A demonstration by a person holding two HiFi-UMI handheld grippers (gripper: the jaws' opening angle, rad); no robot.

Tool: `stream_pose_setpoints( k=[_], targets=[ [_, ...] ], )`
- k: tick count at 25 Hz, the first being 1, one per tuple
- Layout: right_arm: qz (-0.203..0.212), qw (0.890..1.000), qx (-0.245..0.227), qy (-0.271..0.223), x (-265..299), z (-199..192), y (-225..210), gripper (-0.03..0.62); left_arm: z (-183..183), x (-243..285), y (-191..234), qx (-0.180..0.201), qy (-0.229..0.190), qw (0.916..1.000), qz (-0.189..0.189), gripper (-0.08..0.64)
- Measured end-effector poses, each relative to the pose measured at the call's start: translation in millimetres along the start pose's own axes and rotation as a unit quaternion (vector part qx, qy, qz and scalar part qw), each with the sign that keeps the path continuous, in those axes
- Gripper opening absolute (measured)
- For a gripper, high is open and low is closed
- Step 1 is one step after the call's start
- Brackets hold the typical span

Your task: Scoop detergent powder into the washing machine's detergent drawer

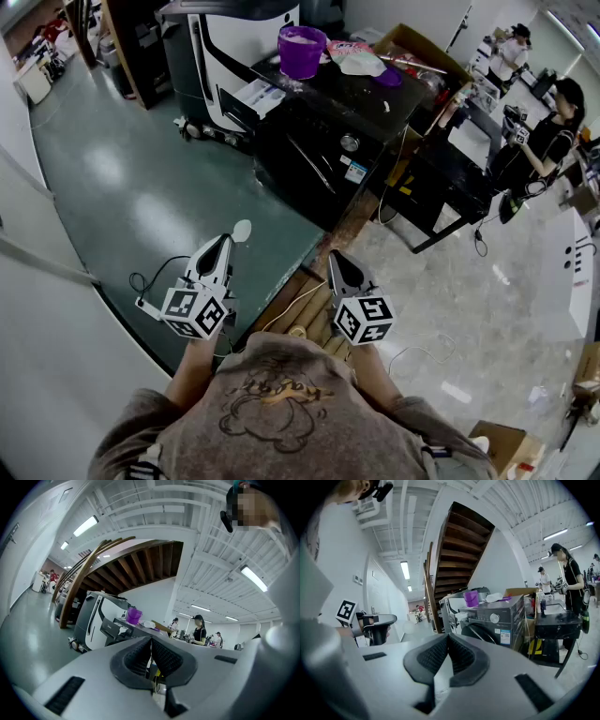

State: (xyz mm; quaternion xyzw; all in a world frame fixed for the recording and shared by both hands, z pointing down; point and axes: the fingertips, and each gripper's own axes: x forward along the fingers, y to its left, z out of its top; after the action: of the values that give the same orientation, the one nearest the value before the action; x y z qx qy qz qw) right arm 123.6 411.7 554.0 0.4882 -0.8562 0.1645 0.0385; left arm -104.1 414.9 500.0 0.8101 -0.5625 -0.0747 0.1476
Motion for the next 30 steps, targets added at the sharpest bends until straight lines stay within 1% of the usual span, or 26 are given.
stream_pose_setpoints(
  k=[5, 10, 17, 20, 30],
  targets=[
    [-0.010, 1.000, 0.008, -0.013, -1, 5, -5, 0.000, 2, 5, -3, 0.004, -0.006, 1.0000, 0.000, 0.023],
    [-0.007, 1.000, 0.004, -0.010, -5, 5, -16, 0.000, 3, 11, -12, 0.015, -0.012, 0.9998, 0.004, 0.023],
    [-0.002, 1.000, -0.001, -0.008, -10, 2, -41, 0.000, -2, 18, -21, 0.009, -0.031, 0.9992, 0.022, 0.023],
    [-0.005, 1.000, -0.001, -0.006, -12, 0, -48, 0.000, -2, 23, -27, 0.007, -0.034, 0.9992, 0.018, 0.023],
    [0.013, 1.000, -0.003, -0.001, 6, 3, -51, 0.000, -3, 49, -30, 0.006, -0.033, 0.9993, 0.014, 0.023]
  ],
)
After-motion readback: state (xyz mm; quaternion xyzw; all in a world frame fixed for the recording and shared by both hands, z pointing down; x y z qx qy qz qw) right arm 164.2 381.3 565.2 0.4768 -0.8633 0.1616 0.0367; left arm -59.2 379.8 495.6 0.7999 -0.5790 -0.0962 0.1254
